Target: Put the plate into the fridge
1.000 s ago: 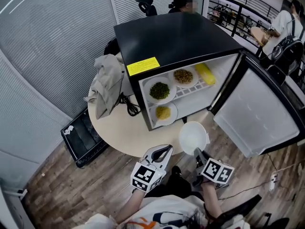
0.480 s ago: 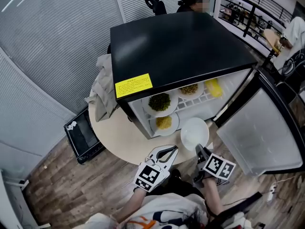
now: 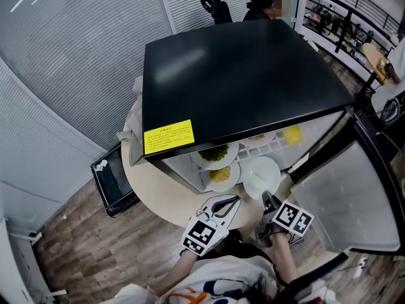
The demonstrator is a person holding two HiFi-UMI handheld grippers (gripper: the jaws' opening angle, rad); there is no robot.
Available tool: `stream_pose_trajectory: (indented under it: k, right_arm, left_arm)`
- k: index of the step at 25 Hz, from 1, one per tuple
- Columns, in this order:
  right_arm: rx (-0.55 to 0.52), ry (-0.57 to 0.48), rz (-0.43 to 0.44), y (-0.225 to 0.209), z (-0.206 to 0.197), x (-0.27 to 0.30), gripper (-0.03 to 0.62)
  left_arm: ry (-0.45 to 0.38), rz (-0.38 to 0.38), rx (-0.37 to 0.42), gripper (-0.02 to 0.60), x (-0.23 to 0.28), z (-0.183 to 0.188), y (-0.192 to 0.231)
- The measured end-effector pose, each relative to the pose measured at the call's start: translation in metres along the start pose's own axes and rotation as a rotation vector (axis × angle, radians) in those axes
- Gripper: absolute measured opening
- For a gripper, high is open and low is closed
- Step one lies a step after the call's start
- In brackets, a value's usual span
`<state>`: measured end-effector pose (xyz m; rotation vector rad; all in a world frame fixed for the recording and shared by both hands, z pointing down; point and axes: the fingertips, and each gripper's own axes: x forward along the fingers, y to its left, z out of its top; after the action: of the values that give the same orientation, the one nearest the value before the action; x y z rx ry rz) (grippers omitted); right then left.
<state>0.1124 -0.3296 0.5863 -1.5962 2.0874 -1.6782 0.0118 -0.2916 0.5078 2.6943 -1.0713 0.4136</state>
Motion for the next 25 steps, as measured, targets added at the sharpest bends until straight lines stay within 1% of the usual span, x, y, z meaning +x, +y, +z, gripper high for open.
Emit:
stream_pose_trajectory:
  k: [7, 14, 19, 25]
  right_arm:
    - [0.029, 0.020, -0.003, -0.009, 0.007, 0.020, 0.026]
    - [0.054, 0.030, -0.023, -0.017, 0.003, 0.038, 0.026]
    - [0.034, -0.001, -0.043, -0.018, 0.009, 0.048, 0.028]
    - [-0.045, -0.070, -0.082, -0.018, 0.025, 0.061, 0.028]
  left_arm:
    - [0.016, 0.021, -0.005, 0.012, 0.011, -0.001, 0.009]
    - [0.027, 0.042, -0.019, 0.012, 0.014, -0.005, 0.015]
    - [0.034, 0.053, -0.028, 0.012, 0.014, -0.007, 0.020]
    - [0.032, 0.045, -0.027, 0.012, 0.015, -0.007, 0.018]
